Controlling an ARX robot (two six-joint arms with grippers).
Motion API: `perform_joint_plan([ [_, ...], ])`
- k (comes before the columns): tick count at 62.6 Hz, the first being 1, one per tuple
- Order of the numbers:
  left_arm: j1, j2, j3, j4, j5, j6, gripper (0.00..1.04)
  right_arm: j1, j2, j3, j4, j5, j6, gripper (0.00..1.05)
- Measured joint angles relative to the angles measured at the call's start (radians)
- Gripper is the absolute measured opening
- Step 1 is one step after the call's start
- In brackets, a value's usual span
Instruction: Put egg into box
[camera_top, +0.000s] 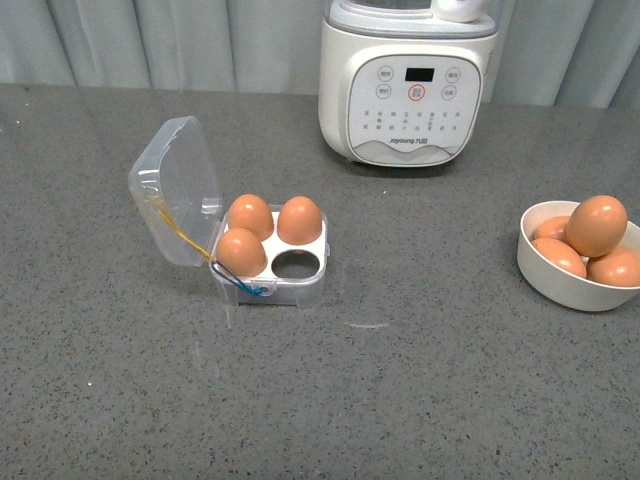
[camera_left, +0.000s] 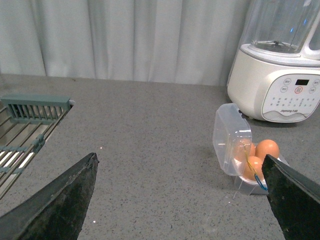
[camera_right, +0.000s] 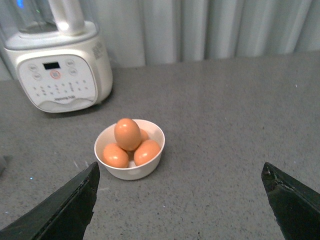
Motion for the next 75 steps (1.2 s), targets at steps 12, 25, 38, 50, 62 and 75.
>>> perform_joint_plan([
  [12, 0.0, 0.0, 0.0, 0.0, 0.001, 0.0, 0.98, -0.096, 0.38, 0.048, 0.276, -0.16, -0.013, 0.95],
  [25, 0.0, 0.0, 0.0, 0.0, 0.001, 0.0, 0.98, -0.139, 0.709, 0.146, 0.404, -0.297, -0.072, 0.95],
  [38, 0.0, 0.0, 0.0, 0.0, 0.001, 0.0, 0.98, -0.134, 0.869, 0.191, 0.433, -0.364, -0.096, 0.95],
  [50, 0.0, 0.0, 0.0, 0.0, 0.001, 0.0, 0.98, -0.148, 1.024, 0.257, 0.486, -0.406, -0.117, 0.95],
  [62, 0.0, 0.0, 0.0, 0.0, 0.001, 0.0, 0.98, -0.16, 1.187, 0.338, 0.538, -0.441, -0.135, 0.95],
  [75, 0.0, 0.0, 0.0, 0.0, 0.001, 0.0, 0.98, -0.139, 1.324, 0.429, 0.533, -0.475, -0.168, 0.95],
])
